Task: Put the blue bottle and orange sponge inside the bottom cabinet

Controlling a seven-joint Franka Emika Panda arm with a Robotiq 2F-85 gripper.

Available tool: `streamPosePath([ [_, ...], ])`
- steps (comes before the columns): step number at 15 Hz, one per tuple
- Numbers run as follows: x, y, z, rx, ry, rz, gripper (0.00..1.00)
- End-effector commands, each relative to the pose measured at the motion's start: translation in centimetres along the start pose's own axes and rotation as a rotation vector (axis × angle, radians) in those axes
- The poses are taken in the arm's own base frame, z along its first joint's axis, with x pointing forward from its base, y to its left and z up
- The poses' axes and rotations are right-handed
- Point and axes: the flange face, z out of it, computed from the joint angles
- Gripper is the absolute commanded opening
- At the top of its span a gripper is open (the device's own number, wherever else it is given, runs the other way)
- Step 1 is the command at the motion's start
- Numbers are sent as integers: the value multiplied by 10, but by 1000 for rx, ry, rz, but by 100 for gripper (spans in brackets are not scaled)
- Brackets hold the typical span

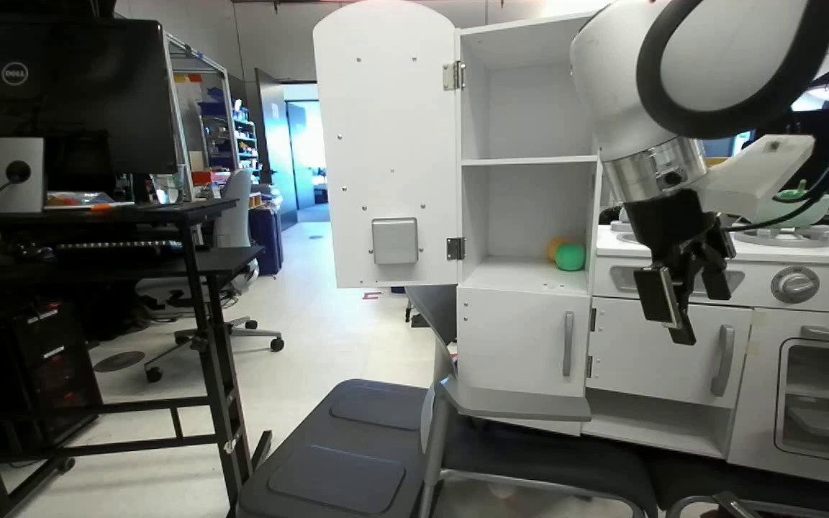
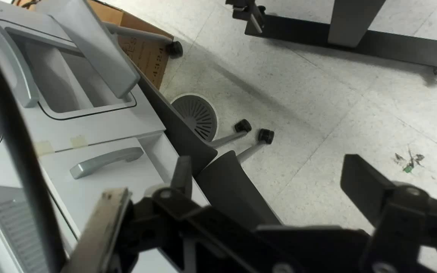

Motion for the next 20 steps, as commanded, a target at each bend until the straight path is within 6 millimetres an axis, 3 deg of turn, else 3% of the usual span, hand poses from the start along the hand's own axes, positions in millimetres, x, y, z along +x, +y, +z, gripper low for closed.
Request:
streamPosePath([
  [1,-66,-6,-32,68,121,125,100],
  [6,-138,-11,-62,140,257,323,100],
  [9,-168,0,-88,190,342,426,100],
  [10,-165,13,-114,215,360,444,100],
  [11,-170,24,-127,259,364,451,100],
  [16,-232,65,-202,373,369,402,100],
  [17,-243,73,-202,401,344,359,100],
  [19,-249,82,-231,428,274,303,100],
  [20,-262,88,-231,435,255,287,100],
])
